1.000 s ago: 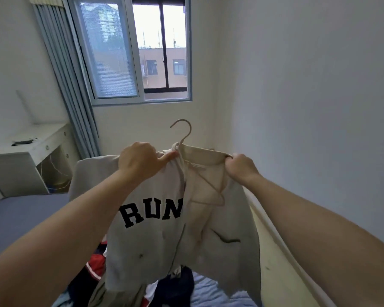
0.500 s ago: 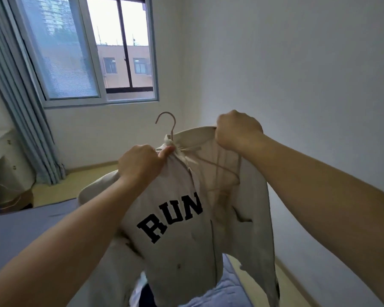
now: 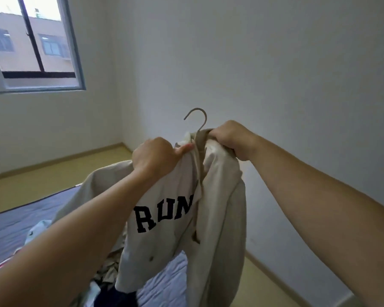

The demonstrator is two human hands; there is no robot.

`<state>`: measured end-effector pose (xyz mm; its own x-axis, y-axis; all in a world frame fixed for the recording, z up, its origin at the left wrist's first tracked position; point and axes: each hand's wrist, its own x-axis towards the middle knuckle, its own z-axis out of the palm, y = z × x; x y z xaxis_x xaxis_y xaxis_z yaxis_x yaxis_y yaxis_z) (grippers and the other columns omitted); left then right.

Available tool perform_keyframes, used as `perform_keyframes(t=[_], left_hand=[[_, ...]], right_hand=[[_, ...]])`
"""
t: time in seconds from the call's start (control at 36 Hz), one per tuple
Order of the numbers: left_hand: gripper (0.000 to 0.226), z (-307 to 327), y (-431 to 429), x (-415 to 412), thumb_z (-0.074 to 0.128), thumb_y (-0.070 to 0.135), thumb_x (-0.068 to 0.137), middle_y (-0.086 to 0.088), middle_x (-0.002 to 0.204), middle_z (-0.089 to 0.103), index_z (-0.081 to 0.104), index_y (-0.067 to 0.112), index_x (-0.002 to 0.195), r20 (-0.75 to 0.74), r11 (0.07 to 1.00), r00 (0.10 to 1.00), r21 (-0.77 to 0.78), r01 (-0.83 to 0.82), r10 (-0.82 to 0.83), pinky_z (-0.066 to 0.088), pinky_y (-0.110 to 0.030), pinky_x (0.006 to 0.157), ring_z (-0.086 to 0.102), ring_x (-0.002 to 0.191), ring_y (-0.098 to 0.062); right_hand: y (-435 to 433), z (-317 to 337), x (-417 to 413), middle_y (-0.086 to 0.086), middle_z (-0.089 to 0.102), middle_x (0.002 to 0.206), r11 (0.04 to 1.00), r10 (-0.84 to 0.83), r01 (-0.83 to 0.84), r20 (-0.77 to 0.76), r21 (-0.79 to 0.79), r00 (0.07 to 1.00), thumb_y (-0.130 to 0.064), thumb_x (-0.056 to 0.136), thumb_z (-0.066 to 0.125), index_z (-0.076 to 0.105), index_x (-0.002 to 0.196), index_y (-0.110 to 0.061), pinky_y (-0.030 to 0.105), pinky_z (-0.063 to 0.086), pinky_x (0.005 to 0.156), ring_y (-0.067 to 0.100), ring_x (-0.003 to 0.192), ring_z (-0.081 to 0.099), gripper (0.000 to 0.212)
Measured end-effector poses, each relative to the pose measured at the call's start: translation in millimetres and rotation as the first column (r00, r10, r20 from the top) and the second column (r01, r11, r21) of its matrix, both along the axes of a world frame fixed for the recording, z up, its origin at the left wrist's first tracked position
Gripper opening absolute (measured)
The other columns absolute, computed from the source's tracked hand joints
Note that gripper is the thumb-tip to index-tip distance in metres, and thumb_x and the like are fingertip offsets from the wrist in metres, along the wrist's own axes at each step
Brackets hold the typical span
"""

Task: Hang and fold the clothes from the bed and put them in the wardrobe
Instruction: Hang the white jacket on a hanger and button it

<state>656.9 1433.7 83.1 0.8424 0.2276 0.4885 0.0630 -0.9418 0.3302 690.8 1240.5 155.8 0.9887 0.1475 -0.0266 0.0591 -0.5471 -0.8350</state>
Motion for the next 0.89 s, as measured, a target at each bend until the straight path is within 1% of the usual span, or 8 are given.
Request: perform_keyframes(t=[0.14, 0.22, 0.33, 0.39, 0.47, 0.53, 0.69, 0.89], left_hand=[[0.085, 6, -22, -1, 0.038, 0.096, 0.070, 0.004, 0.042, 0.041, 0.034, 0.016, 0.043, -0.033, 0.990, 0.995, -0.112, 0.086, -0.090, 0.030, -0.026, 0.048, 0.045, 0.043, -0.019], [0.082, 8, -38, 2, 0.037, 0.098, 0.065, 0.006, 0.040, 0.030, 0.029, 0.019, 0.045, -0.031, 0.974, 0.986, -0.159, 0.159, -0.166, 0.026, -0.026, 0.047, 0.034, 0.039, -0.016], [0.083, 15, -78, 8, 0.036, 0.100, 0.061, 0.007, 0.038, 0.025, 0.028, 0.020, 0.045, 0.002, 0.956, 0.967, -0.146, 0.254, -0.256, 0.023, -0.025, 0.043, 0.027, 0.035, -0.012], [0.083, 17, -106, 11, 0.038, 0.101, 0.060, 0.007, 0.037, 0.025, 0.030, 0.019, 0.045, 0.018, 0.941, 0.956, -0.172, 0.291, -0.293, 0.023, -0.025, 0.043, 0.024, 0.033, -0.010], [0.084, 20, -150, 14, 0.042, 0.101, 0.058, 0.007, 0.038, 0.026, 0.030, 0.020, 0.044, 0.052, 0.901, 0.930, -0.235, 0.365, -0.364, 0.023, -0.026, 0.043, 0.023, 0.034, -0.009], [0.086, 22, -183, 15, 0.041, 0.103, 0.057, 0.007, 0.037, 0.024, 0.028, 0.019, 0.043, 0.070, 0.886, 0.913, -0.223, 0.406, -0.401, 0.020, -0.025, 0.038, 0.023, 0.034, -0.011], [0.085, 19, -288, 14, 0.053, 0.095, 0.062, 0.008, 0.038, 0.019, 0.021, 0.018, 0.044, 0.059, 0.811, 0.841, -0.237, 0.535, -0.537, 0.016, -0.026, 0.042, 0.020, 0.036, -0.012], [0.081, -1, -409, 5, 0.053, 0.093, 0.063, 0.009, 0.037, 0.020, 0.023, 0.020, 0.043, 0.073, 0.667, 0.699, -0.241, 0.705, -0.711, 0.021, -0.026, 0.042, 0.024, 0.037, -0.011]], right_hand=[[-60, -9, -14, 0.012, 0.061, 0.082, 0.892, 0.298, -0.145, -0.314, 0.429, 0.902, -0.008, 0.084, 0.043, 0.062, 0.088, -0.004, 0.038, 0.057, 0.074, 0.026, 0.075, 0.065, 0.020], [-97, -14, -19, 0.011, 0.076, 0.101, 0.947, 0.271, -0.243, -0.113, 0.212, 0.956, 0.006, 0.079, 0.042, 0.075, 0.102, -0.003, 0.039, 0.060, 0.082, 0.025, 0.094, 0.072, 0.041], [-142, -21, -35, -0.009, 0.073, 0.086, 0.977, 0.206, -0.185, 0.268, -0.102, 0.941, -0.006, 0.087, 0.069, 0.077, 0.087, -0.024, 0.012, 0.050, 0.073, -0.002, 0.084, 0.066, 0.020], [-165, -26, -40, -0.014, 0.067, 0.087, 0.976, 0.178, -0.109, 0.401, -0.190, 0.899, -0.017, 0.090, 0.070, 0.070, 0.084, -0.029, 0.013, 0.048, 0.074, -0.005, 0.084, 0.062, 0.013], [-197, -34, -50, -0.006, 0.064, 0.101, 0.987, 0.132, -0.094, 0.338, -0.128, 0.932, -0.034, 0.090, 0.069, 0.056, 0.103, -0.026, 0.029, 0.054, 0.078, 0.010, 0.090, 0.063, 0.020], [-219, -42, -56, -0.007, 0.065, 0.101, 0.986, 0.109, -0.056, 0.349, -0.157, 0.931, -0.038, 0.089, 0.066, 0.051, 0.108, -0.030, 0.028, 0.053, 0.074, 0.010, 0.088, 0.064, 0.025], [-296, -73, -85, -0.010, 0.061, 0.089, 0.953, -0.070, 0.230, 0.590, -0.200, 0.804, -0.039, 0.089, 0.053, 0.057, 0.099, -0.026, 0.028, 0.052, 0.067, 0.006, 0.078, 0.059, 0.017], [-419, -98, -122, -0.009, 0.054, 0.072, 0.902, -0.195, 0.378, 0.586, -0.207, 0.787, -0.032, 0.095, 0.062, 0.044, 0.074, -0.029, 0.026, 0.039, 0.057, 0.009, 0.063, 0.053, 0.027]])
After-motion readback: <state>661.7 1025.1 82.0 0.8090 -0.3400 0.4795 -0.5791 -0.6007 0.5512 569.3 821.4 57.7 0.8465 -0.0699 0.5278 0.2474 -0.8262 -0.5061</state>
